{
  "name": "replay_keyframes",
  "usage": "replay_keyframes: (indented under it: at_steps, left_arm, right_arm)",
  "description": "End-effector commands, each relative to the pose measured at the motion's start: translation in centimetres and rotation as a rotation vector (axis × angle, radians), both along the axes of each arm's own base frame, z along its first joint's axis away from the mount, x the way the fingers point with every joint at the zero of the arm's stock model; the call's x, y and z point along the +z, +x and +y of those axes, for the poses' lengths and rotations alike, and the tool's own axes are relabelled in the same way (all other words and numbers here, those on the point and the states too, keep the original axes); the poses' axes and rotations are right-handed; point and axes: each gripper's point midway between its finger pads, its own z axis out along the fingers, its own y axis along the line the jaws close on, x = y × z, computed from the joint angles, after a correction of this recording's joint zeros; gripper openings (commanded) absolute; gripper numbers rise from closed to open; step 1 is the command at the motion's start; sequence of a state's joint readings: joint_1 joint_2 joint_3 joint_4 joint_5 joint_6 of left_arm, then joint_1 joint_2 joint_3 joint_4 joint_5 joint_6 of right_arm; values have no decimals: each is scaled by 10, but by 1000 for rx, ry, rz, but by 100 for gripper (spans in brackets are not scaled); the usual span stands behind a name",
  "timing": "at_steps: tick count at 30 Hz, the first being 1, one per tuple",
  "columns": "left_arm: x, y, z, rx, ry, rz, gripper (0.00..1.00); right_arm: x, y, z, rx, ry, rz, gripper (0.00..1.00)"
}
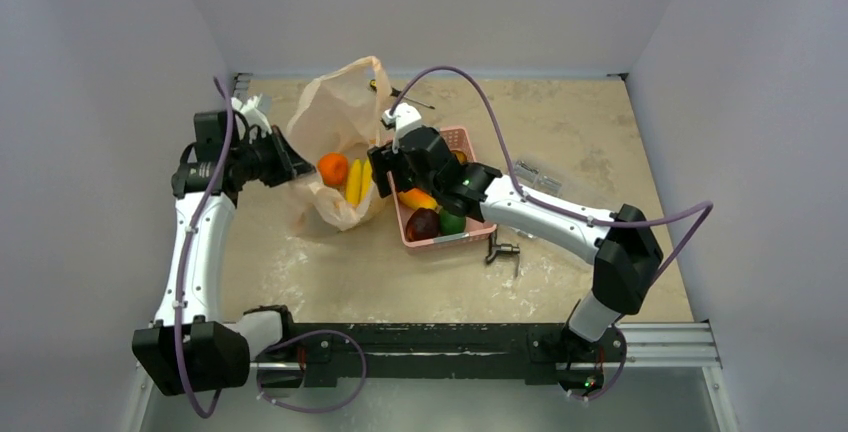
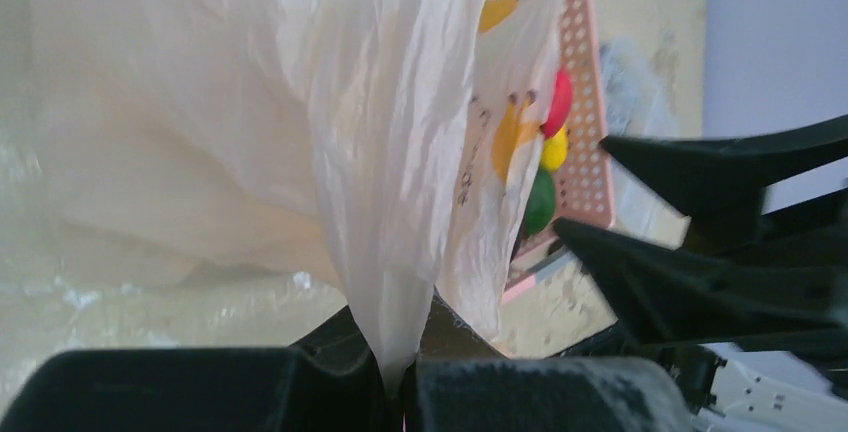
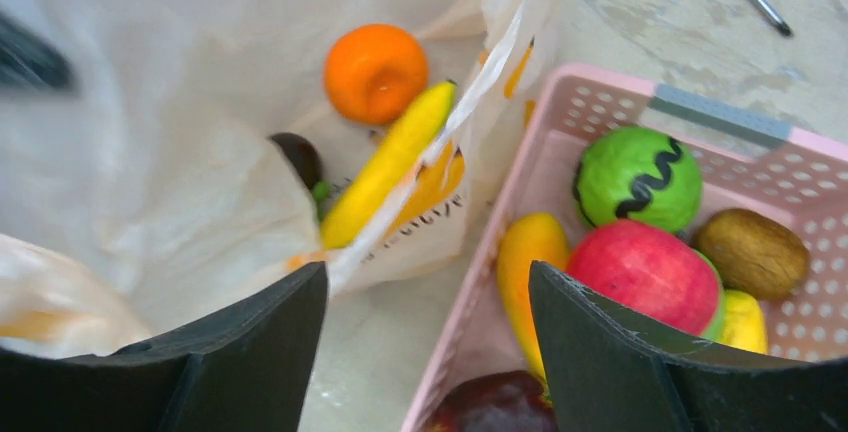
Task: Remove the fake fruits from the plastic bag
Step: Adjust the plastic bag at the center of the board, then take out the fake fruit from the plastic bag.
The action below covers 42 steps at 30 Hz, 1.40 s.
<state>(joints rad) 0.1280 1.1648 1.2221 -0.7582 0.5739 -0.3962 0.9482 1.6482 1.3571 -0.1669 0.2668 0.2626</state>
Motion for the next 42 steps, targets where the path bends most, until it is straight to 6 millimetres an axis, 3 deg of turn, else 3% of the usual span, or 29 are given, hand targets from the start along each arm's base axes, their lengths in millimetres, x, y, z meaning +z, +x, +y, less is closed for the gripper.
replay_keyframes:
  at_steps: [1, 7, 16, 23, 27, 42]
  left_arm:
    - [-48, -35, 3, -11, 63, 89, 0]
    - [-75, -48, 12, 26, 114, 95, 0]
    - [-91, -50, 25, 64, 189, 106, 0]
    - [-93, -48, 24, 57, 181, 114, 0]
    - [-94, -48, 25, 60, 188, 117, 0]
    - [-92, -48, 23, 52, 178, 113, 0]
  right_arm:
    - [68, -5, 35, 118, 201, -67, 70]
    - [70, -10, 75, 241, 207, -59, 47]
    - [42, -6, 121, 286, 157, -44, 42]
    - [6, 25, 146, 212, 104, -30, 49]
    - [1, 50, 155, 127, 90, -67, 56]
    - [-57, 100, 154, 20, 14, -103, 76]
